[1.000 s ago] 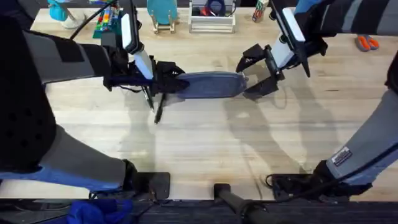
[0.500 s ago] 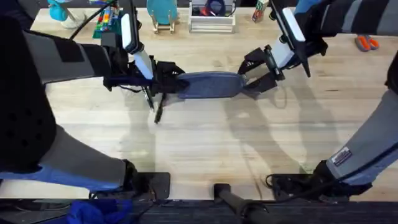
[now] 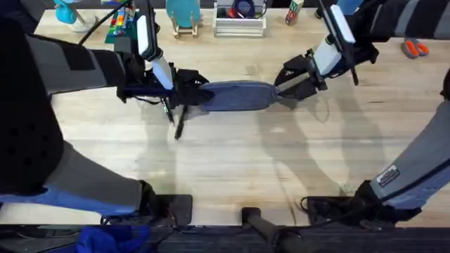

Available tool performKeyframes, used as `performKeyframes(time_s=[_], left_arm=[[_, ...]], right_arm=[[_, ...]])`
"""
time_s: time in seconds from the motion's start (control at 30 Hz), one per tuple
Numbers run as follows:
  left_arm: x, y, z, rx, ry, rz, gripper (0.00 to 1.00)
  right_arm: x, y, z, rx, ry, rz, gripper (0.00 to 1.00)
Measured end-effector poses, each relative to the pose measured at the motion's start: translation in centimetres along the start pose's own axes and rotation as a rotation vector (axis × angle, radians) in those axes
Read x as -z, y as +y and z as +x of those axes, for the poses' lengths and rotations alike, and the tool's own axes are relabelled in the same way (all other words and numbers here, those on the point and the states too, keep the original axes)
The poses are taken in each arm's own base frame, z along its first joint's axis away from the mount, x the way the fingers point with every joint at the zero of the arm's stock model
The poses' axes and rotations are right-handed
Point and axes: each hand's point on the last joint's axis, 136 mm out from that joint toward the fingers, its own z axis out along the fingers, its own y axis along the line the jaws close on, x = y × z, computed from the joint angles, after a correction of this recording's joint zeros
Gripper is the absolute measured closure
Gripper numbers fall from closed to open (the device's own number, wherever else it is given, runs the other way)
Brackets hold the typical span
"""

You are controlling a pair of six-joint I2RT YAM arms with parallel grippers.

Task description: Unzip the bag, pick up the pens from the table one at a time and place them inside, then zip the bag closed.

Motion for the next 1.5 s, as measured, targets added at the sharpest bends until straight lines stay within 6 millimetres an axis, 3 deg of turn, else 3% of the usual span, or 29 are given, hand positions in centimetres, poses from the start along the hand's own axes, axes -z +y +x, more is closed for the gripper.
performKeyframes(time_s=[0.1, 0.27, 1.03, 1.5], left_arm=[[0.0, 0.0, 0.0, 0.000, 0.000, 0.000, 0.957], [0.0, 0.0, 0.0, 0.000, 0.000, 0.000, 0.957], [0.0, 0.0, 0.0, 0.000, 0.000, 0.000, 0.957], [0.0, 0.0, 0.0, 0.000, 0.000, 0.000, 0.957]], right_arm=[[0.3, -0.1, -0.2, -0.013, -0.023, 0.014, 0.764], [0.6, -0.1, -0.6, -0.033, -0.056, 0.024, 0.965], [0.6, -0.2, -1.0, -0.041, -0.076, 0.031, 0.970], [1.9, -0.8, -2.1, -0.089, -0.179, 0.091, 0.970]])
